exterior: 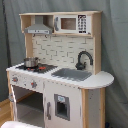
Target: Play with the kitchen
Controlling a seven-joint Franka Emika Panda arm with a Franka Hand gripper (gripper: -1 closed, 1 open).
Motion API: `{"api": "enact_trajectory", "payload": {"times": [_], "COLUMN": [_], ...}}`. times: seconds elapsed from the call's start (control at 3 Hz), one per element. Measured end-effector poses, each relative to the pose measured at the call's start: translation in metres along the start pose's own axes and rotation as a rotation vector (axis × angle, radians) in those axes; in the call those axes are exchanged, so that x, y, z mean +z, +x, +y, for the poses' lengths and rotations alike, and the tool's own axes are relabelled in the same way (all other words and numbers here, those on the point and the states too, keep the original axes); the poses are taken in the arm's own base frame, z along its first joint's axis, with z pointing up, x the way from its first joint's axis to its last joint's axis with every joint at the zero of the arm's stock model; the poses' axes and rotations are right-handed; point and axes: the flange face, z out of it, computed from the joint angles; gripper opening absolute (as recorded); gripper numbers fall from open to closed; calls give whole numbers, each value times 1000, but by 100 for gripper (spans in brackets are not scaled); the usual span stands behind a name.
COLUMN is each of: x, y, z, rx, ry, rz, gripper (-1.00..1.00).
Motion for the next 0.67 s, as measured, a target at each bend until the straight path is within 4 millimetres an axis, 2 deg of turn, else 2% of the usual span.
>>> {"api": "enact_trajectory", "payload": {"times": [0.67], "x": [11], "y": [-4], "z": [2], "rx": [-38], "ry": [-52], "rz": [9], "gripper": [100]}}
